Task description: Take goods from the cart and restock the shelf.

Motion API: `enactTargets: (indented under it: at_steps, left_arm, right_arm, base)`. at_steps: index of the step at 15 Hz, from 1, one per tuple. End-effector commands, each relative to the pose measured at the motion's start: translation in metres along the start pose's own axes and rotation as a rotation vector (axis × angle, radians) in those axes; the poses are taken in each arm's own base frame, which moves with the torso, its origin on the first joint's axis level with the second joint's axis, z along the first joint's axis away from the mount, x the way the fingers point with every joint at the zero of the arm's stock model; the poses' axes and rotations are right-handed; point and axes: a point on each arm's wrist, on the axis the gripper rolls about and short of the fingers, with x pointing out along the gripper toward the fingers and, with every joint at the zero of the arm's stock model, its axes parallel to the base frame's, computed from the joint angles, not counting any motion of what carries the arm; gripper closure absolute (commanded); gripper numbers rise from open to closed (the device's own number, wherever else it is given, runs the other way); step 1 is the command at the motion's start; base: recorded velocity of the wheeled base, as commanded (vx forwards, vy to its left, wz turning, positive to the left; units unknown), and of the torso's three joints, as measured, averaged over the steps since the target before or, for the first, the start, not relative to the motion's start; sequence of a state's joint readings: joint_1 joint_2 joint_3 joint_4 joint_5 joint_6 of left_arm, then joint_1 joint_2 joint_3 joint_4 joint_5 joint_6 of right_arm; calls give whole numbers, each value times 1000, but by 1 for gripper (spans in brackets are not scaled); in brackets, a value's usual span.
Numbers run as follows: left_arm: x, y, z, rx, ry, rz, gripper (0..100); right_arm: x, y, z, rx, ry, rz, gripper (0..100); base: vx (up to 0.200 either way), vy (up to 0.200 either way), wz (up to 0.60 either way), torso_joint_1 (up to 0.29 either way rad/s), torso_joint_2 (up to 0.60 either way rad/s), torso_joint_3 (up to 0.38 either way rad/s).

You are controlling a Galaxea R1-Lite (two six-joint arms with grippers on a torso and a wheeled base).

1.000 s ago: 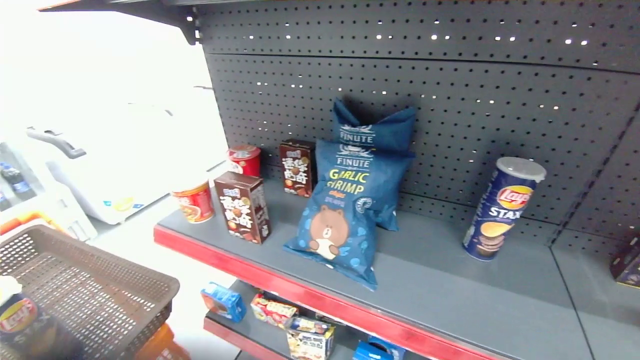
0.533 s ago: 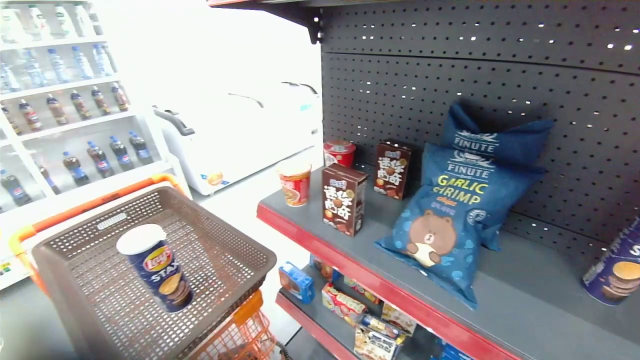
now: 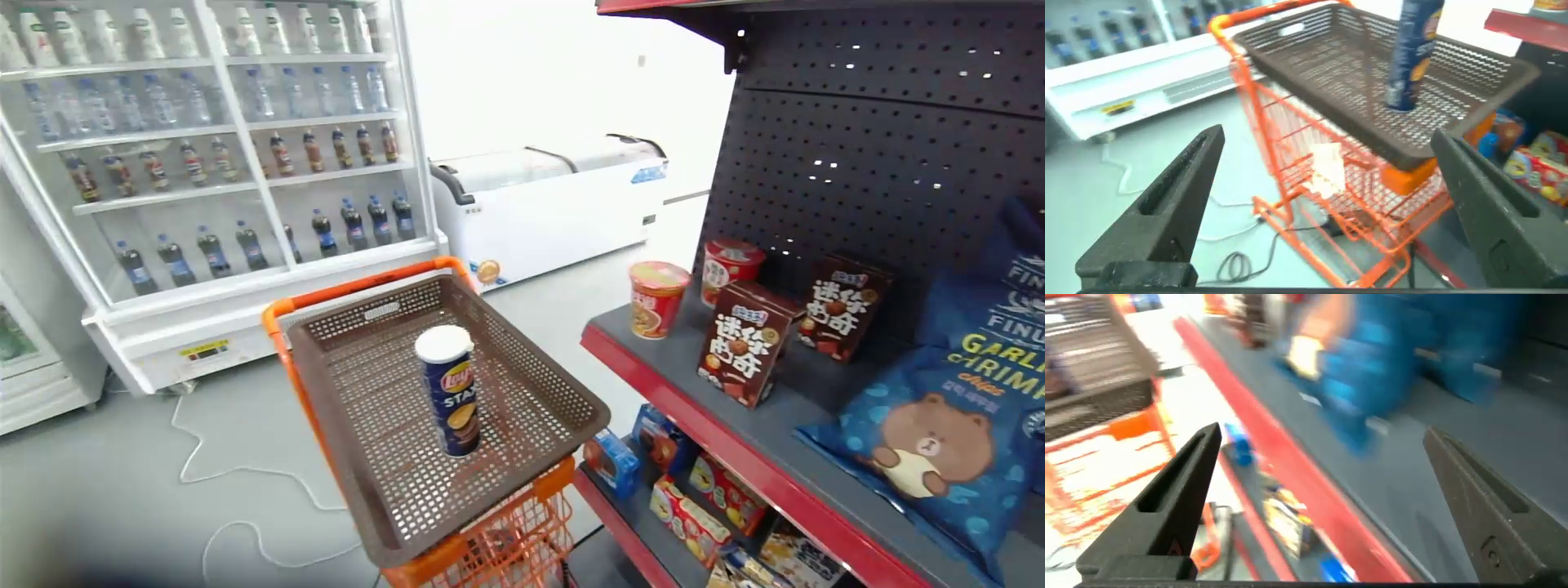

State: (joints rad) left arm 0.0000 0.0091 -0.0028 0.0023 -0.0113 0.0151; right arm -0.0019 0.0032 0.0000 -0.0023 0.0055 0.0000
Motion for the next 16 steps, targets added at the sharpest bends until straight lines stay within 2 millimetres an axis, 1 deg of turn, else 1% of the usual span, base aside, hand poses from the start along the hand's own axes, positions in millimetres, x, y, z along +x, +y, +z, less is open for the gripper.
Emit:
enactTargets:
  at_steps: [1, 13, 14, 16]
  left_arm:
    - [0, 0, -1, 2, 4, 0, 0]
    - [0, 0, -1, -1, 5, 0, 0]
    - [0, 0, -1, -1, 5, -1, 0]
    - [0, 0, -1, -1, 5, -1, 0]
  right_arm:
    - [0, 0, 0, 0, 1, 1, 0]
    - [0, 0, 0, 0, -1, 3, 0]
    - [0, 0, 0, 0, -1, 3, 0]
    - [0, 0, 0, 0, -1, 3, 0]
  base:
    - [0, 0, 0, 0, 0, 0]
    - [0, 0, 0, 0, 0, 0]
    - [0, 0, -600, 7, 7, 2]
    - [0, 0, 0, 0, 0, 0]
